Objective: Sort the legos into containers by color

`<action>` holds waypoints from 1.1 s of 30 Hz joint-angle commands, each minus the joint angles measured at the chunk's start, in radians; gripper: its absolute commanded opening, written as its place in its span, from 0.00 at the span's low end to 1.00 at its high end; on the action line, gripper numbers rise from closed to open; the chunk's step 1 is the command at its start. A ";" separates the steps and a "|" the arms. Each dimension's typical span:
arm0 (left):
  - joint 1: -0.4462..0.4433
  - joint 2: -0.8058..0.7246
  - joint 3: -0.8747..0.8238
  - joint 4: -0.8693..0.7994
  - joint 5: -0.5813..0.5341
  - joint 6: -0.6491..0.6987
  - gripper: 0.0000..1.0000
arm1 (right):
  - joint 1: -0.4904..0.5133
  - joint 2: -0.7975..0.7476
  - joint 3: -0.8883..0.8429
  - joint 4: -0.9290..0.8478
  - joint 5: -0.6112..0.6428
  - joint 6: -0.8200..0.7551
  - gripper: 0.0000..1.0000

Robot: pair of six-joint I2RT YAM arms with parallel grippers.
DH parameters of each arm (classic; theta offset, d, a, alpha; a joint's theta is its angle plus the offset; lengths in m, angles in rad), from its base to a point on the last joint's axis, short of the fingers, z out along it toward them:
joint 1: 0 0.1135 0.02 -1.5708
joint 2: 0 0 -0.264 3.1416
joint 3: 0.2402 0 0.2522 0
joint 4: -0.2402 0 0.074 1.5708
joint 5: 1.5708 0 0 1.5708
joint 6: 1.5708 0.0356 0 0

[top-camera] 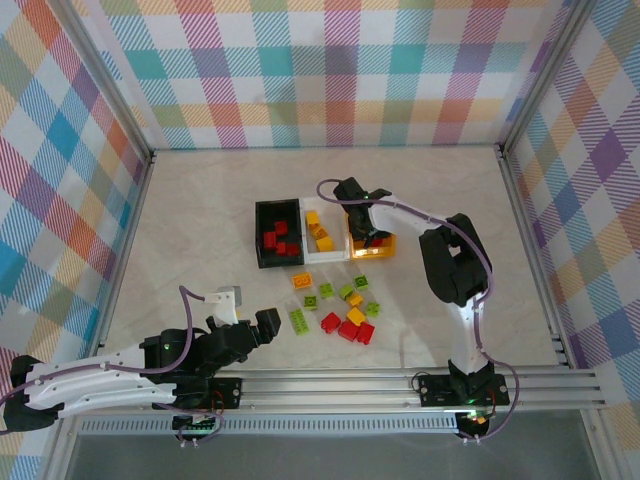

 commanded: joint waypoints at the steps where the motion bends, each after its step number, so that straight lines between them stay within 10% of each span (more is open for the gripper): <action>1: 0.010 -0.002 0.013 -0.020 -0.025 -0.013 1.00 | 0.001 0.112 -0.066 -0.040 -0.087 0.008 0.47; 24: 0.010 0.003 0.018 -0.017 -0.019 -0.016 1.00 | 0.014 -0.215 -0.135 0.098 -0.059 -0.036 0.26; 33: 0.011 -0.010 0.030 -0.072 -0.039 -0.044 1.00 | 0.180 -0.376 -0.082 0.131 -0.184 -0.063 0.26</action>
